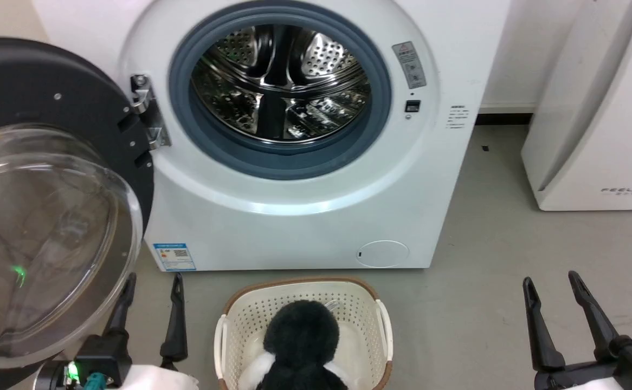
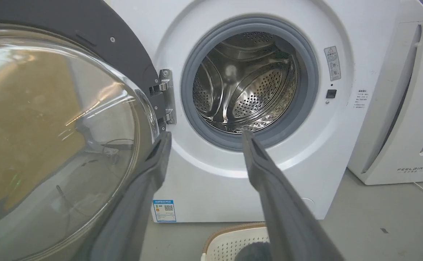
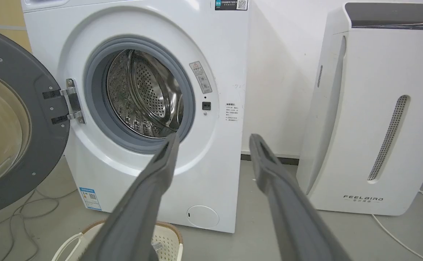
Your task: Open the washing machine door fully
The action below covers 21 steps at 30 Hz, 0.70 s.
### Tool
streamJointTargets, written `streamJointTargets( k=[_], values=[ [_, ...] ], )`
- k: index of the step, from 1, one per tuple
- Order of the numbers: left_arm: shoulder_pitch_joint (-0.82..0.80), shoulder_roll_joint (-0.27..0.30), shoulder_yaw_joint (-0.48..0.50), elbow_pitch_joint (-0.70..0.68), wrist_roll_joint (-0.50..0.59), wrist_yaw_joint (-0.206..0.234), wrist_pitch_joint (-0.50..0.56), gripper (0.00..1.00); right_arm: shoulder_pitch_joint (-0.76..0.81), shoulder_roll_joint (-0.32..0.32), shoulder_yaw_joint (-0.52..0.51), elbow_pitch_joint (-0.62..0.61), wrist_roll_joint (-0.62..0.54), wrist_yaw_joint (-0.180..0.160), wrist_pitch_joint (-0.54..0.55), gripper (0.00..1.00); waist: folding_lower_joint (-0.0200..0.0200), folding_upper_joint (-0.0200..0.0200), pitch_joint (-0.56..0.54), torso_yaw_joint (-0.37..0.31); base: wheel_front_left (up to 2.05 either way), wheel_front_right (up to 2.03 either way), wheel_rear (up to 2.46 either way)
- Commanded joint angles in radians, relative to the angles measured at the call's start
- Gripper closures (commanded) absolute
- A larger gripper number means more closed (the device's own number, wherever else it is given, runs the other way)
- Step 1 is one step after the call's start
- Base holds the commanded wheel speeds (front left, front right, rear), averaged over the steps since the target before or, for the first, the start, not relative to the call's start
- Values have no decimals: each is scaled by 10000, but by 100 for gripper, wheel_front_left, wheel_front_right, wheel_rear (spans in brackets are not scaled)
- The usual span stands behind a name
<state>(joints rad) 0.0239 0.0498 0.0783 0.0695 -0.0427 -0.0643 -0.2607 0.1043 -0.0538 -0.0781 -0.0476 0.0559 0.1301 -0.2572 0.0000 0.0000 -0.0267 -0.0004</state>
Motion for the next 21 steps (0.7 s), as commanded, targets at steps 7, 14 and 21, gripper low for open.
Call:
streamJointTargets(
  k=[7,14,21],
  values=[
    [220,-8,-132,247,37,115,11,100,106,-2,8,22,129,-2,11,100,0,0,-17,-280,0,0,0],
    [194,-7,-169,194,59,144,157,100,42,0,51,48,90,-1,155,100,0,0,-1,-264,0,0,0],
    [169,-6,-205,141,81,174,303,100,-23,2,95,73,51,-1,299,100,0,0,15,-248,0,0,0]
  ],
)
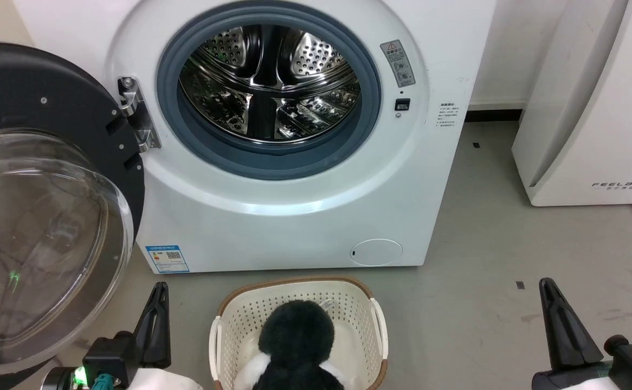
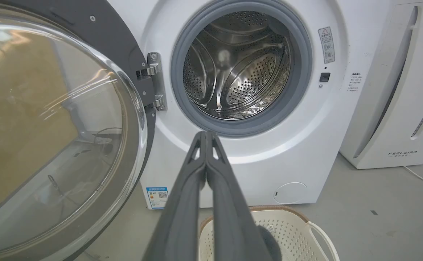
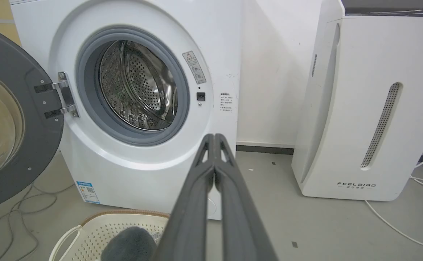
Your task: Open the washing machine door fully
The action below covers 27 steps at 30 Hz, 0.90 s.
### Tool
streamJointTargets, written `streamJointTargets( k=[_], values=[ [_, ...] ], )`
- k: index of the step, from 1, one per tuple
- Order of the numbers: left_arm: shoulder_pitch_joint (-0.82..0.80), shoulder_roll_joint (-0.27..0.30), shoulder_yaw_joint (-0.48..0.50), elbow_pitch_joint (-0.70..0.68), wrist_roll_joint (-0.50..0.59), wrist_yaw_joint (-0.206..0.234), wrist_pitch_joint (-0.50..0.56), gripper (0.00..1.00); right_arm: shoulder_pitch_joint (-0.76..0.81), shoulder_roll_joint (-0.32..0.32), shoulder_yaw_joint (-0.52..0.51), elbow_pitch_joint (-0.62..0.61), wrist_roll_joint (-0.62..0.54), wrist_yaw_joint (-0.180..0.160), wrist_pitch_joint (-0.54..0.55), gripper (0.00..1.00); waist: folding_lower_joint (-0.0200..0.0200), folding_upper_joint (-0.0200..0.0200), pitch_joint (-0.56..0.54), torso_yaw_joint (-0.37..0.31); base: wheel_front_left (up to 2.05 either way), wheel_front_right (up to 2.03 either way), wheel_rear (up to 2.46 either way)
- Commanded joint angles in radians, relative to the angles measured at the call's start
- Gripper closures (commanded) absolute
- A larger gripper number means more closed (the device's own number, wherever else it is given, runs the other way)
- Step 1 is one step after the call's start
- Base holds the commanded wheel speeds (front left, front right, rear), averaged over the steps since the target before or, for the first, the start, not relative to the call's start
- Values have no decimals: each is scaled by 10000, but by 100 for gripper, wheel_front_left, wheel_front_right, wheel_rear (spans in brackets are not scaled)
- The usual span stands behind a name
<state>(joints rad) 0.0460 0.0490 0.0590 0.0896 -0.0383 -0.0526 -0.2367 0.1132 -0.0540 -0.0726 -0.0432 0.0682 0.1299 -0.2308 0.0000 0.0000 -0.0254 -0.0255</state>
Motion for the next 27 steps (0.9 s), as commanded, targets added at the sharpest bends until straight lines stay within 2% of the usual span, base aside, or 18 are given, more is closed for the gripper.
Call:
streamJointTargets(
  k=[1,27],
  values=[
    [-56,2,-17,-68,40,61,84,100,-121,5,45,33,-77,1,55,100,0,0,4,6,0,0,0],
    [-148,4,-147,-257,118,167,604,100,-351,12,200,124,-215,3,568,100,0,0,61,63,0,0,0]
  ],
)
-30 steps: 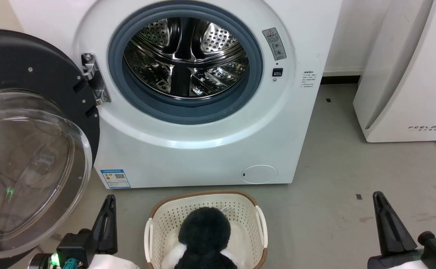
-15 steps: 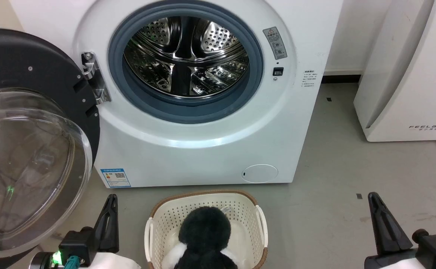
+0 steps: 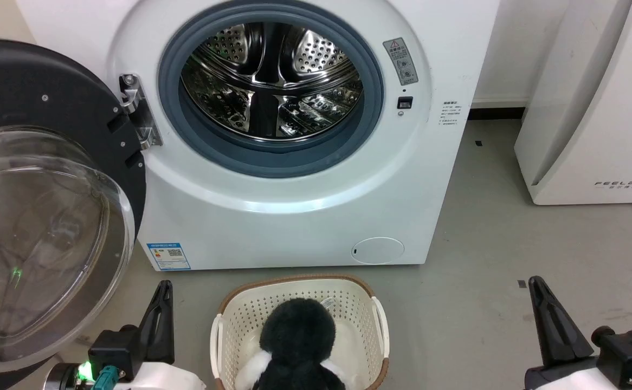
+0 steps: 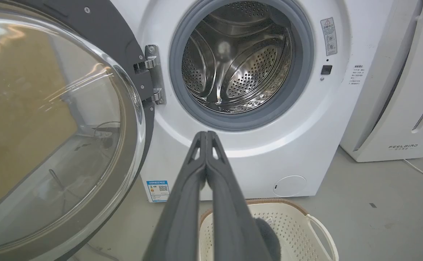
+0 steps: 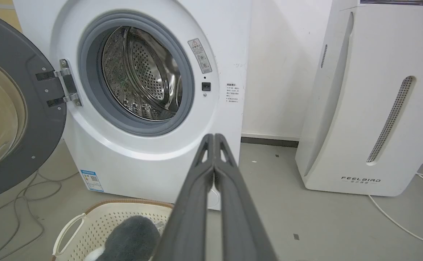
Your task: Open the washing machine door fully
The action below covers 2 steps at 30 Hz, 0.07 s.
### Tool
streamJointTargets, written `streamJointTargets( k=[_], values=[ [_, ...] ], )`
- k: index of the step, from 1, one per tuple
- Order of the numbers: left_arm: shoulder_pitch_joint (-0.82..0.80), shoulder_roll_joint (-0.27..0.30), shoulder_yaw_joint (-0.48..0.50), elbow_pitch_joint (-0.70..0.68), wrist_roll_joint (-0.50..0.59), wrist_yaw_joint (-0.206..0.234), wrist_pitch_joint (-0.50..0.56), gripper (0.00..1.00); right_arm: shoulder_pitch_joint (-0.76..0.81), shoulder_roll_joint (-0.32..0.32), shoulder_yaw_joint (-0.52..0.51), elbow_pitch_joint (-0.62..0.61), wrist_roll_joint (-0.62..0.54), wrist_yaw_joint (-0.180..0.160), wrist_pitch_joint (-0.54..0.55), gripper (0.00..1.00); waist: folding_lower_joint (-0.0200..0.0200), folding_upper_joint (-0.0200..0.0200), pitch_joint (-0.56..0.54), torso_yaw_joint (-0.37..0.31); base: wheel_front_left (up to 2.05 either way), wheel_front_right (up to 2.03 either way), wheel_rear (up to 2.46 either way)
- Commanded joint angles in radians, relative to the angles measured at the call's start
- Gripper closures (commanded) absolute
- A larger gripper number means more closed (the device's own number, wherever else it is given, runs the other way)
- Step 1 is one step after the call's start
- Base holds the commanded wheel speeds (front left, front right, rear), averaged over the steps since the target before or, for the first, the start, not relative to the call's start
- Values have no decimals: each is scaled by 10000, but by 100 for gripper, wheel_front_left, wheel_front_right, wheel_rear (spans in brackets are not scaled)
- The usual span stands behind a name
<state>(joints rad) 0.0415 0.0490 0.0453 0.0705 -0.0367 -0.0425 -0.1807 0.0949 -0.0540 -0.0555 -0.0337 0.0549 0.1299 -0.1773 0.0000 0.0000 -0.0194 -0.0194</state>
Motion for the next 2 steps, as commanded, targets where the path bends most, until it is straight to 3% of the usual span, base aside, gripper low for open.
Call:
streamJointTargets(
  k=[1,2],
  values=[
    [-106,4,-16,-72,106,70,65,100,-177,12,36,32,-88,3,53,100,0,0,3,4,0,0,0],
    [-110,4,-22,-80,109,74,85,100,-187,13,42,35,-93,3,74,100,0,0,5,6,0,0,0]
  ],
)
